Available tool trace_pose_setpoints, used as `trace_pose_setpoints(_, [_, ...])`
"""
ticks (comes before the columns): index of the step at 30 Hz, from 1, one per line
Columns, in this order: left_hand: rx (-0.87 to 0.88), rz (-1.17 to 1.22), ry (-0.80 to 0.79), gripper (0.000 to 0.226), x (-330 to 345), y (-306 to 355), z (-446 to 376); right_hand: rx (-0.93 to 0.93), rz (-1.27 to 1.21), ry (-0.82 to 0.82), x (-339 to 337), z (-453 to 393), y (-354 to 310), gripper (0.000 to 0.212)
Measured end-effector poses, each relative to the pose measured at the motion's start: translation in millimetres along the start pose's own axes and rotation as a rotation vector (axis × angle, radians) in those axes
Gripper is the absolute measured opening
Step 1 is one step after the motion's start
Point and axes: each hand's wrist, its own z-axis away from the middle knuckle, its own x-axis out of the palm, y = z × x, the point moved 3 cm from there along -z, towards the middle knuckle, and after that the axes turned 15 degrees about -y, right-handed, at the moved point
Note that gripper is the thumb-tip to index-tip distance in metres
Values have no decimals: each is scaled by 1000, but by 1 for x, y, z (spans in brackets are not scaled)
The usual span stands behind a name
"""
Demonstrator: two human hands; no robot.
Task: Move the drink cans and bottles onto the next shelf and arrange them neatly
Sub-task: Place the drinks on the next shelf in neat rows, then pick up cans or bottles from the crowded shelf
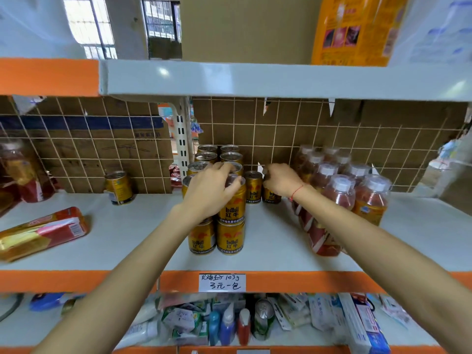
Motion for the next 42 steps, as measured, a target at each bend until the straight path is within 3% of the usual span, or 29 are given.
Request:
trace_pose_setpoints(12, [-106,-28,12,47,-16,24,47,-239,49,98,-7,85,-21,47])
trace_pose_setpoints(22, [-210,-34,33,47,-15,23,117,-419,80,141,30,138,-44,53])
trace_pose_setpoints(33, [-435,-41,16,52,-47,-54,227,-601,157,66,76,159,-164,59])
trace_pose_setpoints(42, [-538,-63,10,65,-76,-147,335,-662,80,1,131,178,-272,57])
